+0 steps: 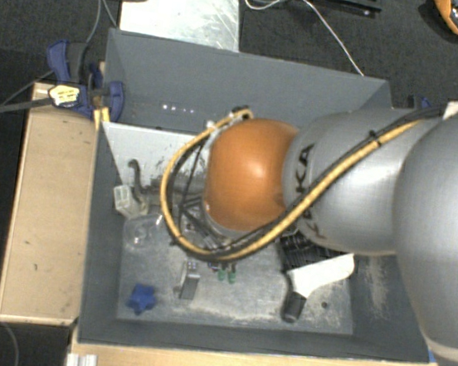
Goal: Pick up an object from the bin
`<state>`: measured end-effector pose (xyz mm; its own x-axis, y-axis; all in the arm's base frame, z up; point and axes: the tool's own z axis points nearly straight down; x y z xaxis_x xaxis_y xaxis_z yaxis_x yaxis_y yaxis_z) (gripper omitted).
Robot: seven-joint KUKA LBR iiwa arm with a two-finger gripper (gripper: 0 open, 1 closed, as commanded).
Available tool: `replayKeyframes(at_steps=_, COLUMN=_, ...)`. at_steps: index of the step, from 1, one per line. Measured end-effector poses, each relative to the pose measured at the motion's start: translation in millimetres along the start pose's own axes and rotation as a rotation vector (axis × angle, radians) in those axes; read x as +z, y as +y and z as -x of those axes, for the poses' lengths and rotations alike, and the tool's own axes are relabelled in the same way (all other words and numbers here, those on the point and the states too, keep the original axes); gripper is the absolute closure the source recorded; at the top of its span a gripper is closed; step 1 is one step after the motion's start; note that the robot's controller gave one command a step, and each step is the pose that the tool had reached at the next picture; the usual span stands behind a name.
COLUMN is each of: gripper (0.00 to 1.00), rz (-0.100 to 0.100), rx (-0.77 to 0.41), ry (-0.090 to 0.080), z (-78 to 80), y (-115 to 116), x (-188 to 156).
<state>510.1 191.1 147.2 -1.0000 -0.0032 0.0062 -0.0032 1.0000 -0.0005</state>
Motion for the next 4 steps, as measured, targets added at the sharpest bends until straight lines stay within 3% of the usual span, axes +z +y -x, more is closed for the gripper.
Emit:
replayKeyframes(at_steps=1, gripper=0.0, rz=0.002, rx=0.006, ry=-0.008, z=2.1, y=-1, x=-5)
replayKeyframes(at_steps=2, gripper=0.0, rz=0.0, rx=0.104, ry=0.001, z=-33.4, y=-2, x=61)
replayKeyframes(at_steps=3, gripper=0.0, rz=0.003, rx=-0.024, ry=-0.012, z=-31.5, y=9, x=32)
replayKeyframes(at_steps=4, gripper=0.0, rz=0.001, rx=0.158, ry=0.0, z=-33.2, y=19, x=76)
